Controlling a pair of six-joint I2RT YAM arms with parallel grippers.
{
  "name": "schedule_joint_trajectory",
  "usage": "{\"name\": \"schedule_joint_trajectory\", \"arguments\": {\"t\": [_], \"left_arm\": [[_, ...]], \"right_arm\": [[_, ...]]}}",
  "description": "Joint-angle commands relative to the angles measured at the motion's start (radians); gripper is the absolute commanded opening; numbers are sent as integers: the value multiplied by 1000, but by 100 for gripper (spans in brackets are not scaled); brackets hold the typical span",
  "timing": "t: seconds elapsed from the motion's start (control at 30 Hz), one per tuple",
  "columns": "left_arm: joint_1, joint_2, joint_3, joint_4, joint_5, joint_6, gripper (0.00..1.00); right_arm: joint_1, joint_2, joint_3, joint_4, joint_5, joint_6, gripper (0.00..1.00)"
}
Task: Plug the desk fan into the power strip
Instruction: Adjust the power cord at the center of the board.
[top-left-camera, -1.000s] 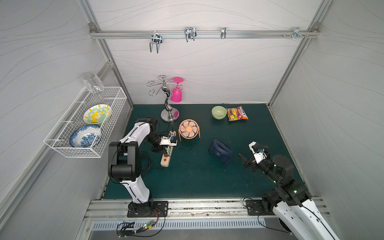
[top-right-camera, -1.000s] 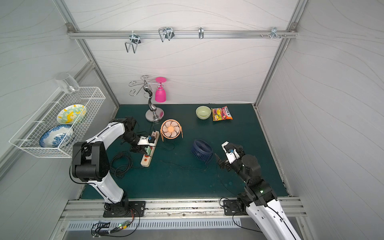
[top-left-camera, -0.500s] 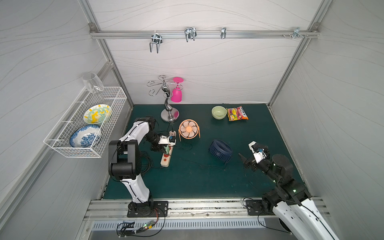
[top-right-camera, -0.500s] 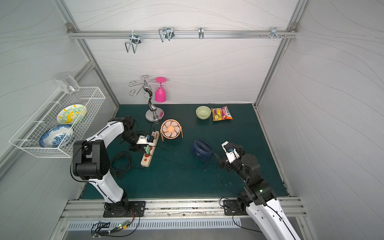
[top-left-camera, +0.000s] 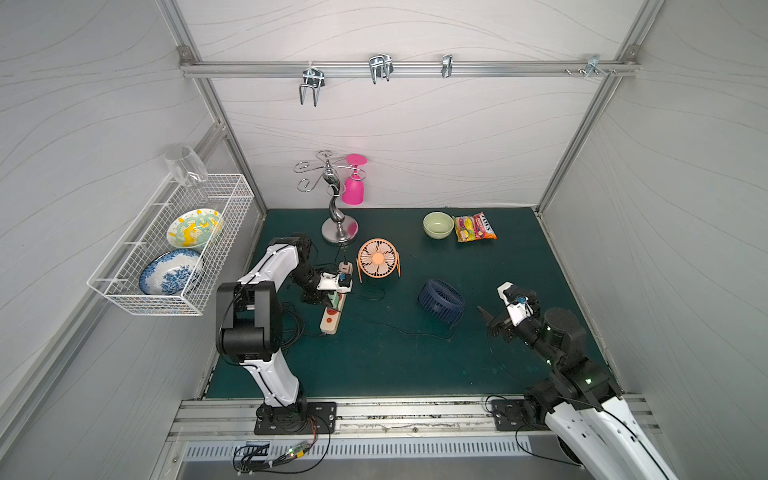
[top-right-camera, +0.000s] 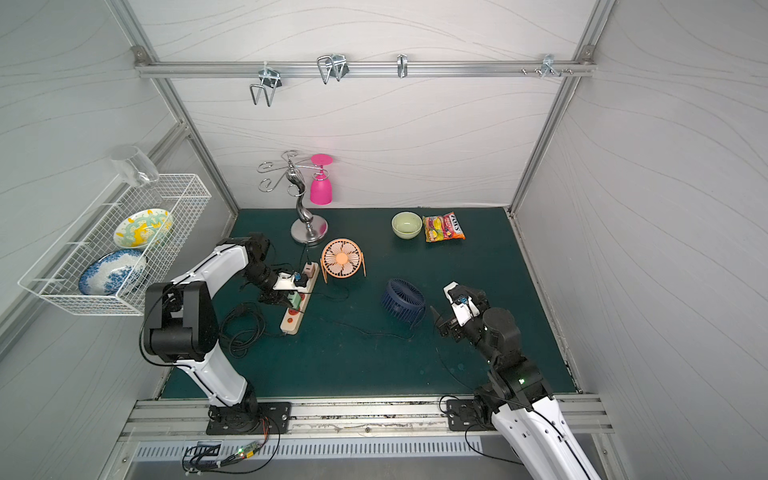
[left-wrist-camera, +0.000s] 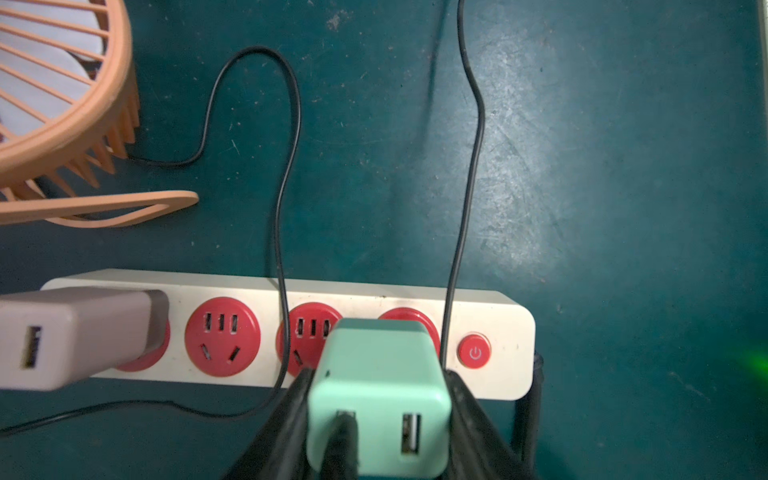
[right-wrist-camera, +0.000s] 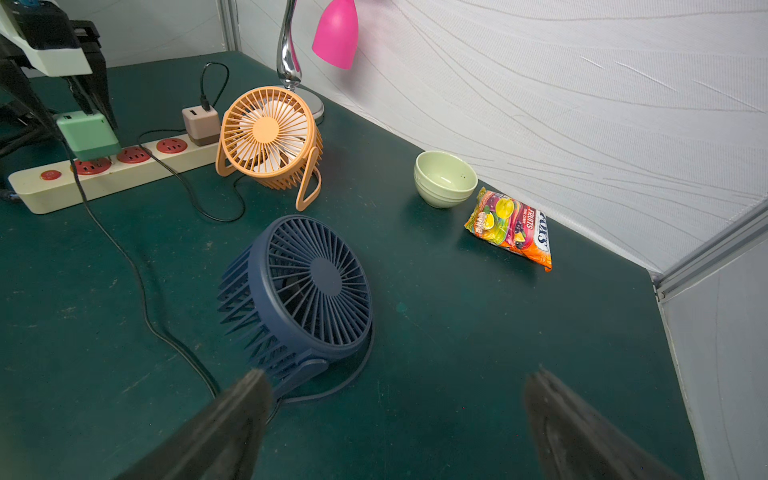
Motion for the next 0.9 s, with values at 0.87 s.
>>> {"name": "schedule_joint_trajectory", "arguments": {"t": [0.87], "left_arm": [[3, 18, 13, -45, -42, 44, 0]], "right_arm": [[-12, 0, -17, 34, -15, 17, 99]]}}
